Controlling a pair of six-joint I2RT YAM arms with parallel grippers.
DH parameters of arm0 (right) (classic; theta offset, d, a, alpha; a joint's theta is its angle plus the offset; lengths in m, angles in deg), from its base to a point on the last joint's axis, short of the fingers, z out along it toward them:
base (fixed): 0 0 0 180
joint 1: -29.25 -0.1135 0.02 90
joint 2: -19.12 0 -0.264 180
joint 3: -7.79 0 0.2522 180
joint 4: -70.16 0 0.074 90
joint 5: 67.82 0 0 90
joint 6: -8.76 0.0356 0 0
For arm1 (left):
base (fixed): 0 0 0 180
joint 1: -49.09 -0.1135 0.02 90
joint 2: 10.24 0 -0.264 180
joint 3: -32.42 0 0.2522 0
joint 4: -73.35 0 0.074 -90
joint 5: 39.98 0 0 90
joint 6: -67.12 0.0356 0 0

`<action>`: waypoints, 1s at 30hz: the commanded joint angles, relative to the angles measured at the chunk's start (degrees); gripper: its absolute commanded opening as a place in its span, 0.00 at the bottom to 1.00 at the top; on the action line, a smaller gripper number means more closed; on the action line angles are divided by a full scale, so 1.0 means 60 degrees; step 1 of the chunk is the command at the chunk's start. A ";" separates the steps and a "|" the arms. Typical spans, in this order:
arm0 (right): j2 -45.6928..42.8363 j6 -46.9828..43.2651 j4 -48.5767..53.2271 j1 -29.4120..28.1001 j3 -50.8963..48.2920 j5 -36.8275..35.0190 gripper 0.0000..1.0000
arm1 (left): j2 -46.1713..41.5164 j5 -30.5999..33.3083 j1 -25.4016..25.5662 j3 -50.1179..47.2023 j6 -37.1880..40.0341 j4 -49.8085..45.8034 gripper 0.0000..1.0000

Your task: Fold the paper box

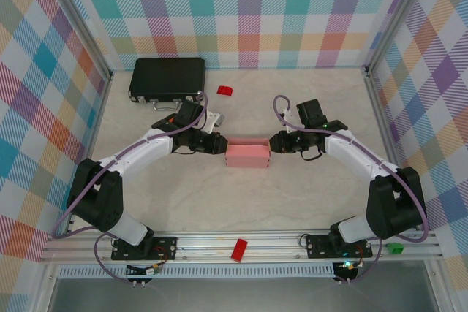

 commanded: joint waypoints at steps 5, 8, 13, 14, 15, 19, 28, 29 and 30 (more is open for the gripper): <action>0.0052 0.0082 -0.0006 -0.0072 0.0290 0.0266 0.17 | 0.0163 -0.0034 0.0181 -0.0108 0.0171 -0.0207 0.20; 0.0080 0.0089 -0.0002 -0.0061 0.0319 0.0280 0.17 | 0.0212 0.0001 0.0191 -0.0080 0.0186 -0.0251 0.20; 0.0162 0.0126 0.0005 -0.0064 0.0349 0.0325 0.16 | 0.0251 0.0024 0.0210 -0.0060 0.0229 -0.0299 0.19; 0.0169 0.0140 0.0008 -0.0061 0.0359 0.0363 0.16 | 0.0259 0.0060 0.0217 -0.0056 0.0251 -0.0319 0.19; 0.0209 0.0144 0.0016 -0.0061 0.0371 0.0411 0.16 | 0.0266 0.0070 0.0225 -0.0050 0.0252 -0.0339 0.19; 0.0301 0.0170 0.0009 -0.0061 0.0393 0.0521 0.16 | 0.0295 0.0082 0.0239 0.0003 0.0273 -0.0380 0.19; 0.0390 -0.0098 0.0285 -0.0061 0.0221 0.0015 0.16 | 0.0236 0.0098 0.0254 0.0055 0.0332 -0.0477 0.19; 0.0375 -0.0116 0.0307 -0.0061 0.0195 -0.0018 0.15 | 0.0237 0.0111 0.0254 0.0066 0.0346 -0.0496 0.19; 0.0375 -0.0145 0.0330 -0.0062 0.0177 -0.0018 0.15 | 0.0233 0.0108 0.0254 0.0069 0.0362 -0.0532 0.19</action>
